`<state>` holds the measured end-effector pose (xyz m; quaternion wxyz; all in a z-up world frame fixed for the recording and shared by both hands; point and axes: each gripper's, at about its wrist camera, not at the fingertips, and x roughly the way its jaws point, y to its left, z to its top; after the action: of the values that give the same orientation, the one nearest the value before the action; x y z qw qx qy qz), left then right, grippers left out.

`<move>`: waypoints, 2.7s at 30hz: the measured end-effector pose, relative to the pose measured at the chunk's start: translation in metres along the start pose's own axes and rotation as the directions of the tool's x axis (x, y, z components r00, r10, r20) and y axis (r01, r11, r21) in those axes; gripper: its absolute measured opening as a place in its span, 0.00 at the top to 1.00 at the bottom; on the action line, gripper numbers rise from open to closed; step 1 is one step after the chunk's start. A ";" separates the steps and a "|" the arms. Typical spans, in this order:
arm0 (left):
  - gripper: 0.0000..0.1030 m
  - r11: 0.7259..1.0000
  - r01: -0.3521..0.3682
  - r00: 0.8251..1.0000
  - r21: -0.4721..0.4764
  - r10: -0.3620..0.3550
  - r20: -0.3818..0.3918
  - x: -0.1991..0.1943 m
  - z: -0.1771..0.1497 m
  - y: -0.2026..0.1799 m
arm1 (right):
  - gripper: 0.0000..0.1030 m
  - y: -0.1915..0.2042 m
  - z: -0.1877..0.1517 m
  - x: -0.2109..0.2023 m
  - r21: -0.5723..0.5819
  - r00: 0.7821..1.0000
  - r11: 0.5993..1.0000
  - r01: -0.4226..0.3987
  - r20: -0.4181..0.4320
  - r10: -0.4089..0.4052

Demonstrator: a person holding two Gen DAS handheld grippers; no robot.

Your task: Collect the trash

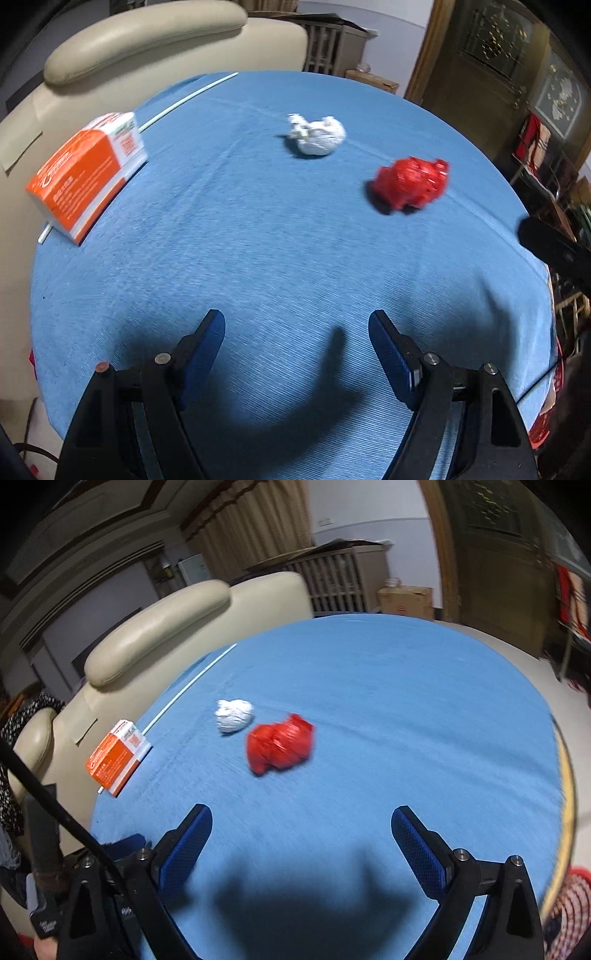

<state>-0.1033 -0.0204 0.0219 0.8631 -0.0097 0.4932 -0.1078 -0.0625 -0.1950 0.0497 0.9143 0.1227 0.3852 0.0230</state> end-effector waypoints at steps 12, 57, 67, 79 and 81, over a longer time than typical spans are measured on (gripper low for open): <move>0.22 0.998 -0.031 0.999 -0.063 0.032 0.011 0.013 0.035 0.031 | 0.03 0.023 0.044 0.098 -0.093 0.999 0.995 0.023 -0.035 -0.027; 0.61 0.989 -0.112 0.987 0.099 0.099 0.123 -0.032 0.070 -0.059 | 0.36 -0.018 -0.033 -0.041 0.041 0.997 0.999 -0.022 0.076 0.019; 0.61 0.989 -0.097 0.983 0.113 0.078 0.167 -0.065 0.030 -0.069 | 0.36 -0.022 -0.063 -0.086 0.072 0.993 0.997 -0.008 0.120 0.000; 0.61 0.988 -0.093 0.976 0.122 0.066 0.208 -0.087 0.020 -0.075 | 0.36 -0.024 -0.071 -0.111 0.096 0.986 0.995 -0.005 0.164 -0.011; 0.61 0.988 -0.091 0.976 0.122 0.064 0.208 -0.086 0.020 -0.075 | 0.36 -0.025 -0.072 -0.112 0.100 0.986 0.995 -0.004 0.166 -0.012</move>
<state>-0.1415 -0.0788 0.1147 0.9113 0.0552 0.3943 -0.1046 -0.1934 -0.2197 0.0732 0.9360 0.1691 0.3086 -0.0084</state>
